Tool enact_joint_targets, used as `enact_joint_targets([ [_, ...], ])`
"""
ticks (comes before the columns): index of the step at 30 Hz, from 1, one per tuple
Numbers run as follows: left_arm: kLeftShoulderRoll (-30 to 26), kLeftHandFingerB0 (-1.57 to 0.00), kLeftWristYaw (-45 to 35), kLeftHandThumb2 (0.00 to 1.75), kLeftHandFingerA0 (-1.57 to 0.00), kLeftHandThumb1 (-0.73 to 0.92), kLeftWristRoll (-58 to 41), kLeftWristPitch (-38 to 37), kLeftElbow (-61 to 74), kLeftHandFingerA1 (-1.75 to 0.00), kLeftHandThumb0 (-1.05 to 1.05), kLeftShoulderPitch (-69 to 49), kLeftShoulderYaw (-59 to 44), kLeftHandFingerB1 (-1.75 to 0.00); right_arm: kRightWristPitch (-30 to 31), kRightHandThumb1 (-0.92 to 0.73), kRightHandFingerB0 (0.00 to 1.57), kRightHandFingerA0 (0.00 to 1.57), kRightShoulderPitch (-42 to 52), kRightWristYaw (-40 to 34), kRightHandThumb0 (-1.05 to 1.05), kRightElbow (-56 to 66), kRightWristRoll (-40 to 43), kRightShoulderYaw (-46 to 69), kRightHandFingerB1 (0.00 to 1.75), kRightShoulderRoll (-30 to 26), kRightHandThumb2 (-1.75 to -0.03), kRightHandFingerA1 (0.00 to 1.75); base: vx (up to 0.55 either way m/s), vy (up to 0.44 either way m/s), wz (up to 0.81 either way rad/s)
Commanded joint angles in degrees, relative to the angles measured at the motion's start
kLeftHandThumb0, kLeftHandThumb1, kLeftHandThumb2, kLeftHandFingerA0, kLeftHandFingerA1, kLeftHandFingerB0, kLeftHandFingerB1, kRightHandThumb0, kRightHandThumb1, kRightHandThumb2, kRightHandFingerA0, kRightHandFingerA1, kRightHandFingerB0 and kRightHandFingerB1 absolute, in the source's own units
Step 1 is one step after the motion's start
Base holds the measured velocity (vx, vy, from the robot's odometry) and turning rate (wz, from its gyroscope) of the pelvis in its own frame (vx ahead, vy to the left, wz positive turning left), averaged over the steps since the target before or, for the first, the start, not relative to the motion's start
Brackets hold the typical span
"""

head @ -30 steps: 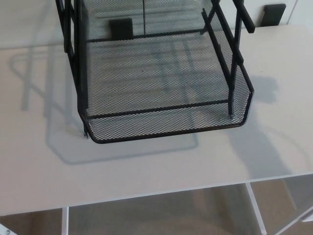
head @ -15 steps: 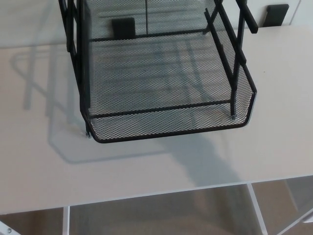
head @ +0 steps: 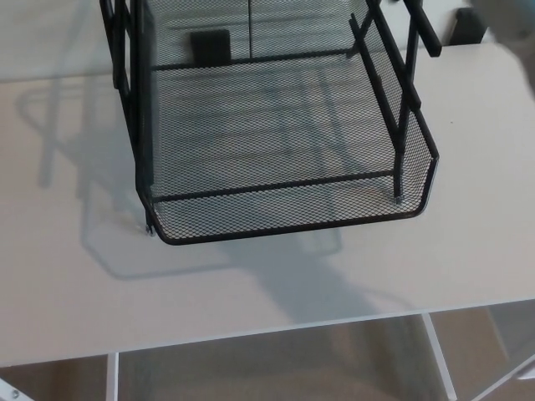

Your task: The robot walks towards a desk on which a file tray is kept in the middle and a stapler is kept to its right. The robot lifts the stapler using its right hand and places it on the file tray.

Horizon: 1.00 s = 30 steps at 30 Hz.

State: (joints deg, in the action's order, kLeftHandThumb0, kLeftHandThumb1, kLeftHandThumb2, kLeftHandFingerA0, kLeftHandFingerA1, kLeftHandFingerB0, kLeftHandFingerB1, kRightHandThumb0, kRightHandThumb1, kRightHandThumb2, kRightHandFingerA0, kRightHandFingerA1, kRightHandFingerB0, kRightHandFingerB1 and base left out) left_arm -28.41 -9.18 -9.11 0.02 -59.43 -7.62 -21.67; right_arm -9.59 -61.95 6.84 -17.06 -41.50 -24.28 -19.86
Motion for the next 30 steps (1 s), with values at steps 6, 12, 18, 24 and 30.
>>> enact_joint_targets([
  [6, -0.4, -0.71, -0.2, 0.95, -0.77, 0.51, 0.1, -3.3, -0.5, -0.8, -0.5, 0.5, 0.3, -0.75, 0.4, -0.6, 0.73, 0.87, 6.5, 4.3, -0.26, 1.9, -2.5, -4.4, 1.46, 1.5, -0.74, 1.75, 0.0, 0.0, 0.0],
  [12, -0.4, -0.66, -0.4, 0.96, -0.74, 0.52, 0.1, -3.0, 1.0, -0.78, -0.5, -0.5, 0.4, -0.73, 3.8, -0.59, 0.85, 1.12, 10.5, 7.9, -0.4, 3.0, -4.2, -5.8, 1.19, 1.1, -0.97, 1.36, 0.0, 0.0, 0.0],
  [18, -0.3, -0.69, 0.2, 0.95, -0.77, 0.51, 0.2, -2.5, 1.6, -0.79, -0.5, -0.7, 0.5, -0.74, 7.3, -0.75, 0.65, 0.8, 10.2, 14.9, -0.26, 2.0, -3.2, -5.7, 1.53, 1.4, -0.66, 1.75, 0.0, 0.0, 0.0],
  [24, -0.4, -0.67, 0.3, 0.95, -0.77, 0.52, 0.5, -2.6, 1.8, -0.79, -0.5, -1.1, 0.7, -0.72, 8.5, -0.71, 0.1, 0.38, 10.5, 15.7, -0.46, 1.3, -3.2, -5.1, 0.31, 1.7, -0.61, 0.65, 0.0, 0.0, 0.0],
  [30, -0.3, -0.69, 0.4, 0.95, -0.78, 0.51, 0.4, -3.1, 1.0, -0.8, -0.5, -0.6, 0.6, -0.74, 10.4, -0.53, 0.0, 0.0, 7.9, 20.4, -1.01, 2.8, -6.0, -6.8, 0.01, 0.8, -0.78, 0.04, 0.0, 0.0, 0.0],
])
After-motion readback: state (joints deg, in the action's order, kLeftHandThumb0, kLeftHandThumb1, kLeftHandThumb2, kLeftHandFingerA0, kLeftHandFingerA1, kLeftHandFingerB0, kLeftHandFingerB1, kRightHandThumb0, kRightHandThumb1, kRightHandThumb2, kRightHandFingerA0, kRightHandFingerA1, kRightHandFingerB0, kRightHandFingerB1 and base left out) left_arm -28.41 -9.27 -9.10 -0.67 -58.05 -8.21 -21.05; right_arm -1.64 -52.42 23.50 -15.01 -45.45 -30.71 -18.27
